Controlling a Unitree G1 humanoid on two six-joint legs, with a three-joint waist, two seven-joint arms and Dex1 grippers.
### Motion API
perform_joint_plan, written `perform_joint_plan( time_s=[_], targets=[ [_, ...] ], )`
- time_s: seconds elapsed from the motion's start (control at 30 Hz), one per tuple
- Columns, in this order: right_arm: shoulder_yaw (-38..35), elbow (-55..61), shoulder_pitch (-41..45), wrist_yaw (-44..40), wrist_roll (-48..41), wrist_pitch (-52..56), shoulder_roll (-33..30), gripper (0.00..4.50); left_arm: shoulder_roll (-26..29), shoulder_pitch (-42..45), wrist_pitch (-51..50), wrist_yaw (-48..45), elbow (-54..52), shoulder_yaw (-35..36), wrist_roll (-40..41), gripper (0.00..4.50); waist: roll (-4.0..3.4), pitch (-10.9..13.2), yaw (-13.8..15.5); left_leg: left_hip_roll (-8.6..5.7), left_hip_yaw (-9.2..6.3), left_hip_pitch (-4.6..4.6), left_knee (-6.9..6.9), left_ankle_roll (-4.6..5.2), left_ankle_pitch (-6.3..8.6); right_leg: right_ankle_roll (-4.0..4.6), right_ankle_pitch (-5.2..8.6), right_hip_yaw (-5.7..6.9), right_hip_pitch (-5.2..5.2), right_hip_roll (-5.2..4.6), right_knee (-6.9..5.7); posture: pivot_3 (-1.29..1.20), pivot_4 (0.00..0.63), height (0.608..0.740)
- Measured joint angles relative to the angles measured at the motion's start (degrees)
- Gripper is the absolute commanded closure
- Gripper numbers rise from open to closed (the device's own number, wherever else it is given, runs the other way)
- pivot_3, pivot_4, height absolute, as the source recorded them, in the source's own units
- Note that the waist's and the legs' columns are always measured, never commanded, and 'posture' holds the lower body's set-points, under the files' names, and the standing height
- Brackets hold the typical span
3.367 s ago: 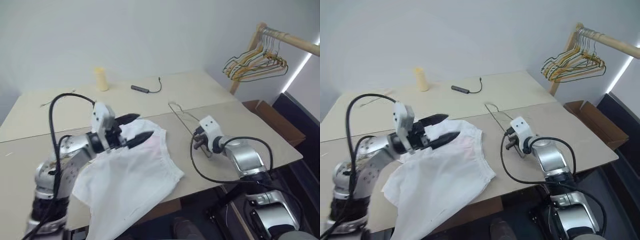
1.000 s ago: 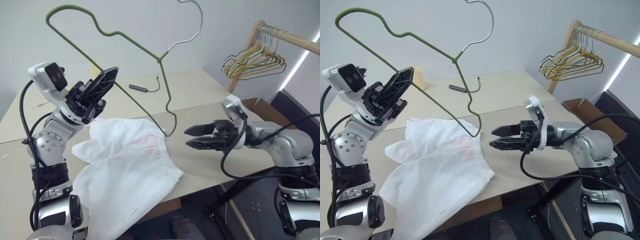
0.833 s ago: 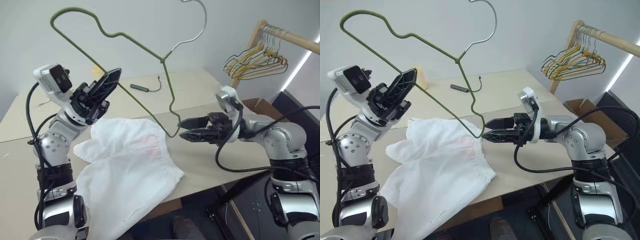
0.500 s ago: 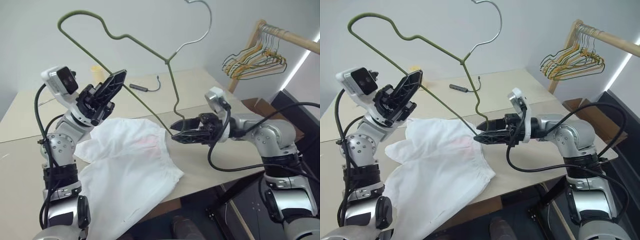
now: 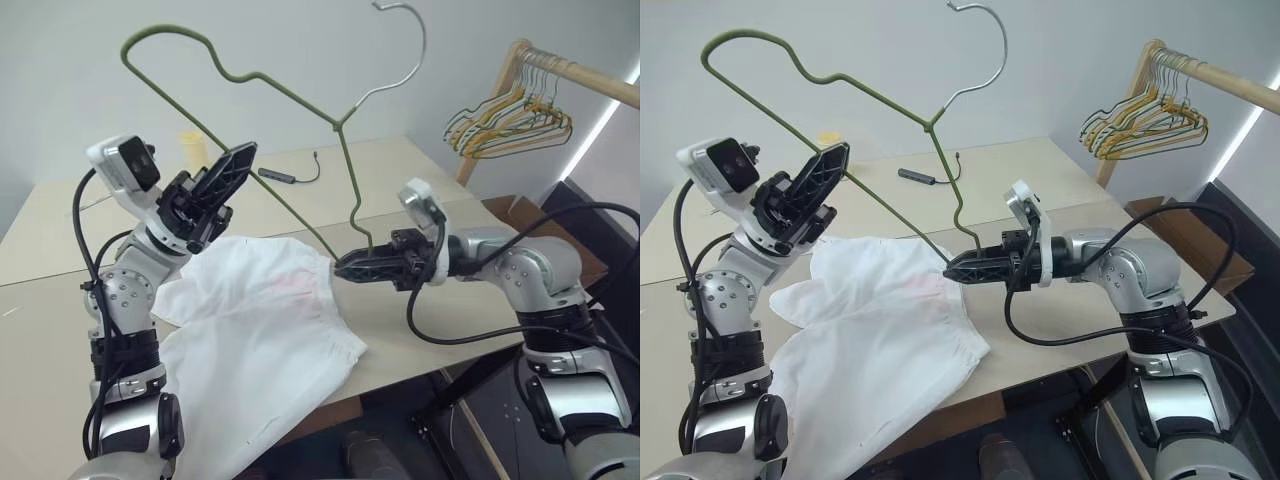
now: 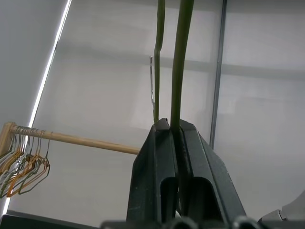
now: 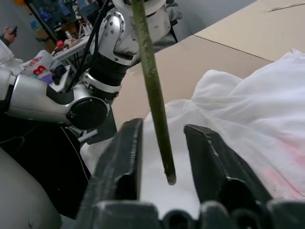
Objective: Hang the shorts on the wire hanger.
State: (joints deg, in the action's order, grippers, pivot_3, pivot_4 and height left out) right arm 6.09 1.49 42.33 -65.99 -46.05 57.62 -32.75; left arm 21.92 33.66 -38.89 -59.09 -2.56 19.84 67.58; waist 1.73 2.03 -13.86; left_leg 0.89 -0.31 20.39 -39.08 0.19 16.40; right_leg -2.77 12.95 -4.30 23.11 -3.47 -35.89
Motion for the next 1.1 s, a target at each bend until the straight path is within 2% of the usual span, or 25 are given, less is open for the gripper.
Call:
perform_joint_plan(
  time_s=[0.07,0.2,0.4,0.53,0.67,0.83,1.0,1.1],
  targets=[
    [0.0,0.0,0.0,-0.1,-0.1,0.0,0.2,4.47,0.0,-0.1,0.1,0.4,0.1,0.2,-0.2,4.50,0.00,0.0,0.0,0.00,0.00,0.00,0.00,0.00,0.00,0.00,0.00,0.00,0.00,0.00,0.00,-0.23,0.000,0.740],
    [0.0,0.1,0.1,0.1,-0.2,0.1,0.5,4.47,0.0,-0.3,0.8,0.6,0.4,0.4,-0.5,4.50,0.00,0.0,0.0,-0.01,0.00,0.01,0.00,0.00,0.00,0.00,0.00,0.00,0.00,-0.01,0.01,-0.23,0.000,0.740],
    [-1.1,-0.5,0.0,2.4,-0.5,0.9,0.9,4.50,1.5,-2.1,2.7,0.2,0.3,-2.7,-6.5,2.88,-0.01,0.0,0.0,-0.02,0.00,0.00,0.00,0.00,0.00,0.00,0.00,0.00,0.00,-0.01,0.00,-0.24,0.000,0.740],
    [-7.1,-0.8,-0.8,6.8,-2.6,4.0,0.3,4.50,6.3,-6.5,3.6,0.1,0.2,-11.1,-17.4,1.42,-0.04,0.0,0.0,-0.03,0.00,0.02,0.01,0.00,0.00,0.01,0.00,-0.01,0.02,0.00,0.01,-0.24,0.000,0.740],
    [-10.2,1.1,-4.7,9.6,-4.6,9.2,-3.6,4.50,10.9,-9.4,5.7,0.0,0.1,-17.9,-27.6,0.13,-0.06,0.0,0.2,-0.02,0.02,0.03,0.08,0.00,0.00,0.01,0.01,0.01,0.03,0.00,0.07,-0.24,0.000,0.740],
    [-14.2,2.9,-12.6,12.0,-8.4,19.9,-10.8,4.50,16.6,-13.4,11.8,-0.2,-0.8,-22.2,-39.0,0.03,-0.13,0.1,0.4,-0.01,0.19,0.04,0.10,0.01,0.00,0.00,0.03,-0.01,0.05,0.00,0.10,-0.24,0.000,0.740],
    [-15.2,4.7,-20.7,13.1,-10.9,29.9,-17.3,4.50,22.7,-17.1,15.7,-4.9,-5.6,-22.5,-42.0,0.03,-0.16,0.1,0.4,0.04,0.34,-0.01,0.12,0.01,0.01,-0.36,0.27,-0.08,0.03,0.01,0.09,-0.23,0.000,0.740],
    [-14.8,4.1,-26.2,9.1,-12.5,32.5,-22.8,4.50,26.1,-19.2,18.4,-6.9,-6.8,-23.0,-45.1,0.03,-0.31,0.3,0.6,0.02,0.47,-0.08,0.11,0.01,0.01,-0.43,0.31,-0.13,-0.02,0.01,0.10,-0.23,0.000,0.740]
  ],
)
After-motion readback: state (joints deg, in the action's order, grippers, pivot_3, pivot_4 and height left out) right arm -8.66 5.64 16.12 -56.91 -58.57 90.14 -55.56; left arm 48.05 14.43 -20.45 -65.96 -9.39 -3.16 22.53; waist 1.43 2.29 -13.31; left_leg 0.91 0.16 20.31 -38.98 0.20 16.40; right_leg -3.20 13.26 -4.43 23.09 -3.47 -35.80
